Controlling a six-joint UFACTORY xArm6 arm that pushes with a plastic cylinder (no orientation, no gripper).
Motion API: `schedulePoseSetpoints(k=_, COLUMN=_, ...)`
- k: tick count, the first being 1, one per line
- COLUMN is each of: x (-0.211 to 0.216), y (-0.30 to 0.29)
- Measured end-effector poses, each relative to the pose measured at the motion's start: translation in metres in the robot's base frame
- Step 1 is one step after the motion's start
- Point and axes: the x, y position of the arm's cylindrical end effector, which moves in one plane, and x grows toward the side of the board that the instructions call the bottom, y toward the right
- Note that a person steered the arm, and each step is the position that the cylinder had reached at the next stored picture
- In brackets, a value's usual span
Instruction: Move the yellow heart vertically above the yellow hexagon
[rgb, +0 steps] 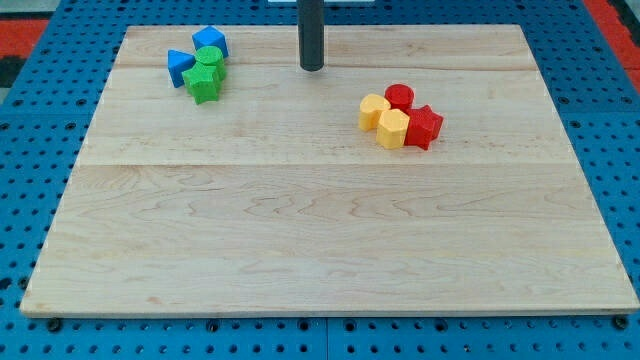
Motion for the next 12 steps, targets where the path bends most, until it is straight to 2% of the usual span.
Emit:
schedulePoseSetpoints(k=6, x=0.0, y=0.007)
schedulePoseSetpoints(k=8, x=-0.005, y=-0.008)
schedulePoseSetpoints(k=9, x=-0.033, y=-0.044)
schedulePoseSetpoints(k=10, x=-0.046, y=-0.055)
schedulePoseSetpoints(k=12, x=-0.048, y=-0.046)
